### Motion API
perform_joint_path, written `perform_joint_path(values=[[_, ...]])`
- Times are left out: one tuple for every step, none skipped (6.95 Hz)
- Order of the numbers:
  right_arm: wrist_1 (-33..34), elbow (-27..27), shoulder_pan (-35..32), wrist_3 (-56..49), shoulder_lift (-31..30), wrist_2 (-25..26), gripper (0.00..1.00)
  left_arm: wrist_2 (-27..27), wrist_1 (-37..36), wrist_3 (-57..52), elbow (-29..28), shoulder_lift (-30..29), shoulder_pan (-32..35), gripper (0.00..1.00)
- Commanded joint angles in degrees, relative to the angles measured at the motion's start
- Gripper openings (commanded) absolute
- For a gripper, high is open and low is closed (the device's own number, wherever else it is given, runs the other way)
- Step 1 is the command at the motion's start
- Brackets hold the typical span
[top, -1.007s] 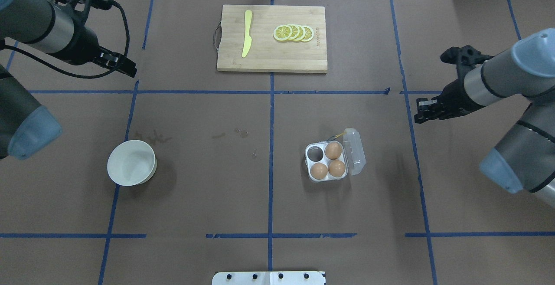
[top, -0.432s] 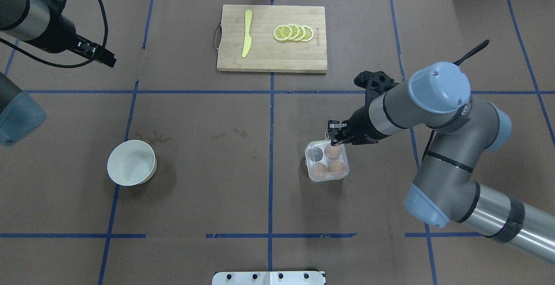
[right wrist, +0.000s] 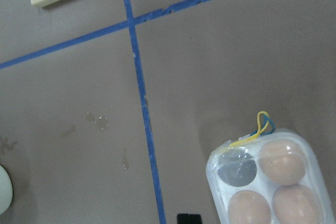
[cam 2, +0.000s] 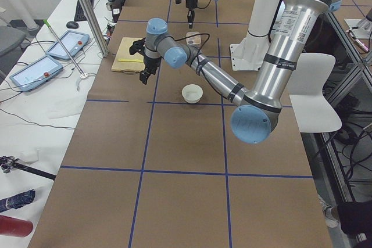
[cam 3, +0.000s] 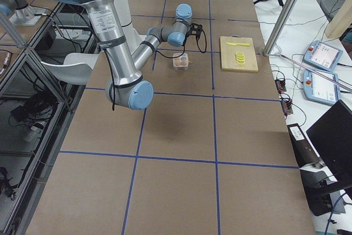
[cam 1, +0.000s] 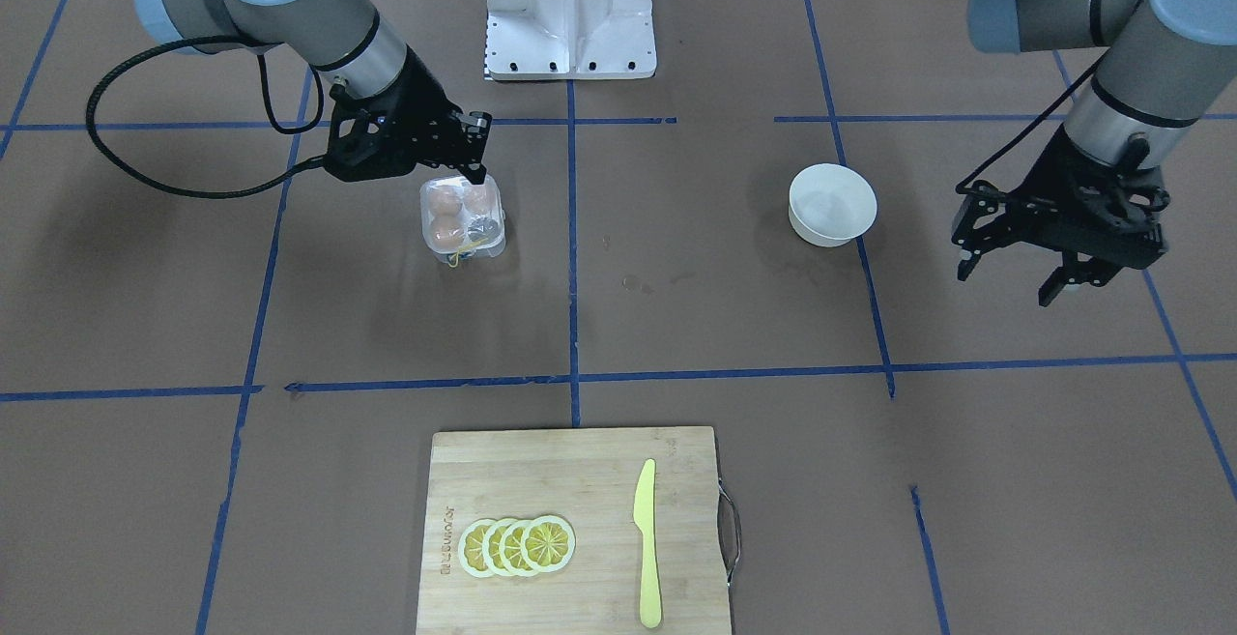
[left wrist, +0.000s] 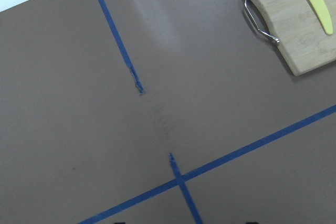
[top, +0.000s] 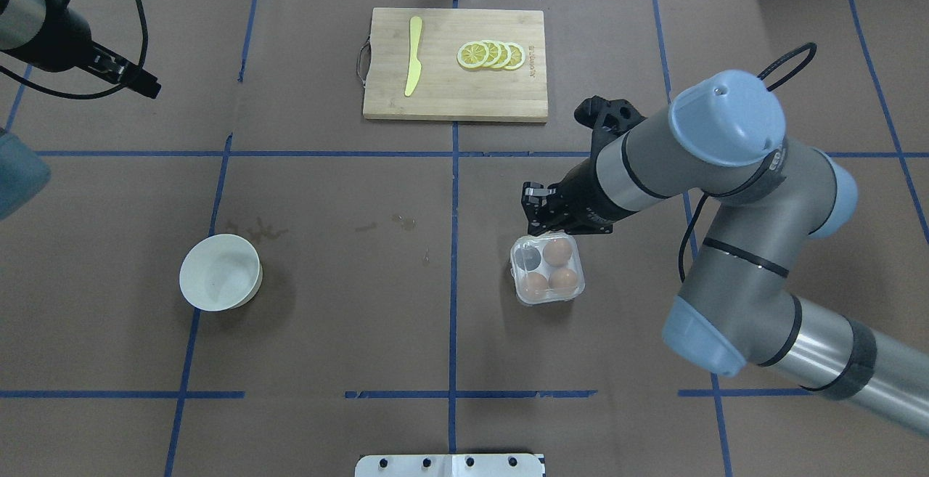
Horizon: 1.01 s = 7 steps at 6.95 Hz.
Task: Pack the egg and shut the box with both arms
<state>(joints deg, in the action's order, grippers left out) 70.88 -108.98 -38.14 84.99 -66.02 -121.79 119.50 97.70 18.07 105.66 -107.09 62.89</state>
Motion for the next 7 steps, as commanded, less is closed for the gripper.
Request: perform_joint_path(values=[[0.8,-0.6,-9.4,-5.6,-6.2,-3.3,1.00,1.0,0.0,-12.8,-3.0,4.0,7.7,0.83],[1.2,-0.2,-13.2,-17.5,-11.6,-4.1,1.00,4.7,0.2,-19.2,-7.3,4.2,12.2,0.83],[1.5,0.5,-19.4,-28.4,-16.4,-6.2,1.00,5.2,0.4,-25.6,-10.6,4.2,15.9,0.83],[5.1,2.4,-26.7,-41.1,-18.4,-9.8,1.00,5.1,0.4,-31.5,-13.4,4.3,19.3,0.84],[12.1,4.0,-31.8,-54.1,-18.4,-10.1,1.00,5.2,0.5,-33.6,-16.2,4.3,21.8,0.84],[18.2,5.4,-36.9,-65.1,-17.9,-10.1,1.00,5.3,0.6,-33.8,-18.4,4.3,24.4,0.99],[21.9,5.8,-40.6,-71.0,-17.9,-10.2,1.00,5.4,0.3,-36.4,-18.6,4.7,25.3,0.99]])
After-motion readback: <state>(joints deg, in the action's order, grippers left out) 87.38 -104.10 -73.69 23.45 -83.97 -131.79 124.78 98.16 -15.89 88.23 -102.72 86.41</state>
